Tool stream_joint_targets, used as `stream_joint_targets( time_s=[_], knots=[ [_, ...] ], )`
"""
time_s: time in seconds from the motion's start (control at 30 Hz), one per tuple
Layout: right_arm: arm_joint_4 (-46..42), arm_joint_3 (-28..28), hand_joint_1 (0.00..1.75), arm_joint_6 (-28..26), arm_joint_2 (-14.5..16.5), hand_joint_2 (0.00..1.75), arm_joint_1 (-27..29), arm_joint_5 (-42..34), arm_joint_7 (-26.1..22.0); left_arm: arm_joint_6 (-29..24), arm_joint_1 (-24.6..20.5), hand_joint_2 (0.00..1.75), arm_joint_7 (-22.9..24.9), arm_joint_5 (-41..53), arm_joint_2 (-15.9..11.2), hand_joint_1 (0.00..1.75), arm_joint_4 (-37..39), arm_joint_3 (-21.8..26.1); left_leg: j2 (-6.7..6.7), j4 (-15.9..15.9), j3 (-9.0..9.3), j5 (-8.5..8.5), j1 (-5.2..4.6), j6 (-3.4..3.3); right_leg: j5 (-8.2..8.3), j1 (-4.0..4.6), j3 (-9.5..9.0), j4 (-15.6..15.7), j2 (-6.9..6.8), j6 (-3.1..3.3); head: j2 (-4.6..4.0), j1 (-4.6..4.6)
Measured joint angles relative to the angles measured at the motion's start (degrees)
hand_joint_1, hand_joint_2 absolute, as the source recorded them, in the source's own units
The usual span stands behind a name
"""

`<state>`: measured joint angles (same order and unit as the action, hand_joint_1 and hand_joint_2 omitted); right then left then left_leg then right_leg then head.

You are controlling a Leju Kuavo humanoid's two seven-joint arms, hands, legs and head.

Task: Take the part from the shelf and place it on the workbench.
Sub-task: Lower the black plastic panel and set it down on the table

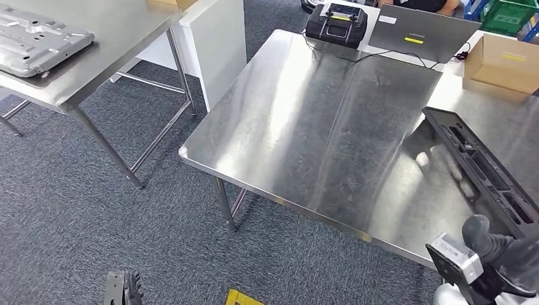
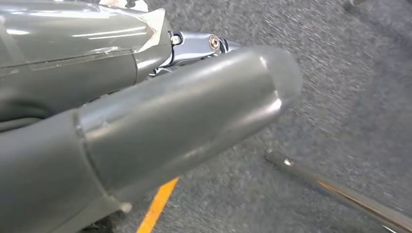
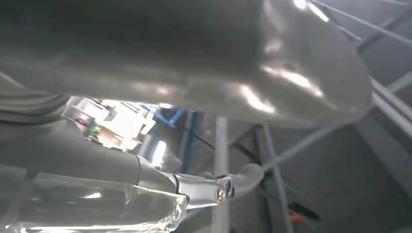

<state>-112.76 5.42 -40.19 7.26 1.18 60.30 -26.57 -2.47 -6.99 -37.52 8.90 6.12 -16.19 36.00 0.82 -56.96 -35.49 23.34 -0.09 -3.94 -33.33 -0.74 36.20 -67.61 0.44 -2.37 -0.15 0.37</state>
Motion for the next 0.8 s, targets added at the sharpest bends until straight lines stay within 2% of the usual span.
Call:
stream_joint_targets(
  time_s=[0.03,0.07,0.1,0.13,0.17,0.2,0.23,0.27,0.33,0.37,0.4,0.43,0.47,0.53,0.57,0.6,0.63,0.7,0.73,0.77,0.8],
  knots=[
    [-0.84,0.74,0.00,0.00,0.12,0.00,0.68,0.74,-0.24,-0.14,-0.02,0.00,0.55,-0.05,0.00,0.00,0.14,0.11,-0.10,-0.02,-0.04,-0.03,0.07,0.00,-1.50,-0.11,1.64,-3.54,0.00,-0.05,0.00,0.04],
    [-1.49,1.59,0.00,0.00,0.21,0.00,1.32,1.60,0.02,-0.14,-0.01,0.00,1.01,-0.09,0.02,0.00,0.29,0.22,-0.17,-0.04,-0.11,-0.06,0.13,0.06,-2.22,-0.26,2.51,-5.58,-0.01,-0.34,0.00,0.03],
    [-2.02,2.62,0.00,0.01,0.27,0.00,1.78,2.52,0.97,-0.02,-0.01,0.00,1.37,-0.11,0.07,0.00,0.46,0.36,-0.23,-0.06,-0.16,-0.11,0.21,0.18,-1.91,-0.42,2.20,-5.28,-0.03,-0.88,0.00,0.03],
    [-2.47,3.79,0.00,0.02,0.22,0.00,2.03,3.29,2.53,0.18,-0.01,0.00,1.66,-0.09,0.16,0.00,0.61,0.56,-0.27,-0.09,-0.20,-0.19,0.34,0.38,-0.76,-0.65,0.67,-2.59,-0.06,-1.58,0.00,0.03],
    [-2.81,4.99,0.00,0.03,0.03,0.00,2.12,3.81,4.44,0.45,-0.02,0.00,1.86,-0.03,0.26,0.00,0.71,0.77,-0.28,-0.17,-0.26,-0.29,0.47,0.65,0.82,-0.93,-1.81,1.82,-0.12,-2.27,0.00,0.04],
    [-3.06,6.16,0.00,0.06,-0.26,0.00,2.14,4.08,6.36,0.74,-0.04,0.00,2.03,0.10,0.33,0.00,0.79,0.97,-0.24,-0.30,-0.32,-0.37,0.51,1.02,2.30,-1.13,-3.96,5.97,-0.22,-2.69,0.00,0.04],
    [-3.27,7.13,0.00,0.20,-0.57,0.00,2.15,3.91,7.82,1.01,-0.04,0.00,2.17,0.29,0.38,0.00,0.83,1.12,-0.20,-0.45,-0.36,-0.41,0.52,1.44,3.54,-1.18,-5.51,9.11,-0.30,-2.62,0.00,0.05],
    [-3.39,7.83,0.00,0.46,-0.89,0.00,2.18,3.37,8.78,1.25,-0.04,0.00,2.27,0.48,0.41,0.00,0.84,1.21,-0.15,-0.55,-0.39,-0.47,0.49,1.89,4.27,-1.08,-6.20,10.69,-0.35,-2.18,0.00,0.02],
    [-3.48,8.51,0.00,1.55,-1.30,0.00,2.21,1.62,9.60,1.69,-0.04,0.00,2.54,0.92,0.48,0.00,0.89,1.36,-0.11,-0.42,-0.38,-0.79,0.53,2.81,5.06,-0.67,-5.96,10.82,-0.37,-0.79,0.00,-0.05],
    [-3.48,8.62,0.00,2.20,-1.44,0.00,2.20,0.77,9.71,1.86,-0.02,0.00,2.67,1.13,0.52,0.00,0.92,1.42,-0.13,-0.45,-0.49,-0.78,0.70,3.19,5.40,-0.74,-5.93,10.82,-0.41,-0.15,0.00,-0.10],
    [-3.47,8.66,0.00,2.82,-1.50,0.00,2.19,0.09,9.76,1.97,0.00,0.00,2.82,1.33,0.53,0.00,0.97,1.47,-0.21,-1.01,-0.81,-0.07,0.86,3.51,5.80,-0.83,-5.82,10.86,-0.46,0.46,0.00,-0.12],
    [-3.47,8.67,0.00,3.31,-1.54,0.00,2.20,-0.37,9.76,2.00,0.01,0.00,2.94,1.52,0.53,0.00,1.02,1.51,-0.33,-2.67,-1.51,1.55,1.00,3.79,6.24,-0.94,-5.63,10.93,-0.53,1.08,0.00,-0.21],
    [-3.46,8.68,0.00,3.74,-1.57,0.00,2.21,-0.64,9.76,2.04,0.01,0.00,3.05,1.67,0.52,0.00,1.08,1.52,-0.45,-5.58,-2.59,4.00,1.13,4.01,6.66,-1.01,-5.31,10.95,-0.59,1.56,0.00,-0.31],
    [-3.38,8.62,0.00,4.46,-1.63,0.00,2.36,-0.94,9.68,2.15,0.00,0.00,3.29,1.91,0.53,0.00,1.19,1.53,-0.58,-13.27,-5.08,9.05,1.21,4.38,7.39,-0.74,-4.33,10.88,-0.67,2.01,0.00,-0.45],
    [-3.32,8.58,0.00,4.74,-1.66,0.00,2.54,-1.06,9.55,2.23,0.01,0.00,3.41,2.03,0.54,0.00,1.25,1.53,-0.59,-16.02,-5.66,10.44,1.21,4.45,7.72,-0.62,-3.83,10.83,-0.69,2.00,0.00,-0.44],
    [-3.26,8.55,0.00,4.91,-1.68,0.00,2.80,-1.25,9.33,2.32,0.02,0.00,3.53,2.18,0.55,0.00,1.31,1.53,-0.60,-16.70,-5.18,10.73,1.22,4.41,8.05,-0.53,-3.36,10.78,-0.70,1.96,0.00,-0.45],
    [-3.21,8.50,0.00,4.98,-1.70,0.00,3.10,-1.49,9.02,2.39,0.02,0.00,3.64,2.30,0.56,0.00,1.35,1.53,-0.61,-14.96,-3.45,10.02,1.22,4.29,8.33,-0.48,-2.93,10.72,-0.70,1.82,0.00,-0.44],
    [-3.15,8.41,0.00,4.96,-1.74,0.00,3.64,-1.98,8.32,2.48,-0.04,0.00,3.77,2.46,0.57,0.00,1.39,1.53,-0.60,-6.72,2.41,7.61,1.20,3.89,8.80,-0.44,-2.36,10.53,-0.69,1.39,0.00,-0.47],
    [-3.13,8.36,0.00,4.93,-1.76,0.00,3.83,-2.14,8.03,2.53,-0.09,0.00,3.81,2.48,0.59,0.00,1.39,1.53,-0.58,-3.17,4.69,6.62,1.06,3.66,9.00,-0.33,-2.24,10.45,-0.69,1.09,0.00,-0.40],
    [-3.11,8.32,0.00,4.91,-1.79,0.00,4.00,-2.23,7.77,2.58,-0.13,0.00,3.84,2.50,0.62,0.00,1.40,1.53,-0.54,-1.07,5.99,6.11,0.90,3.41,9.21,-0.24,-2.18,10.39,-0.69,0.77,0.00,-0.39],
    [-3.07,8.29,0.00,4.90,-1.82,0.00,4.20,-2.34,7.54,2.65,-0.16,0.00,3.86,2.51,0.64,0.00,1.43,1.54,-0.47,-0.51,6.20,5.95,0.67,3.12,9.45,-0.17,-2.16,10.40,-0.71,0.41,0.00,-0.34]
  ],
)
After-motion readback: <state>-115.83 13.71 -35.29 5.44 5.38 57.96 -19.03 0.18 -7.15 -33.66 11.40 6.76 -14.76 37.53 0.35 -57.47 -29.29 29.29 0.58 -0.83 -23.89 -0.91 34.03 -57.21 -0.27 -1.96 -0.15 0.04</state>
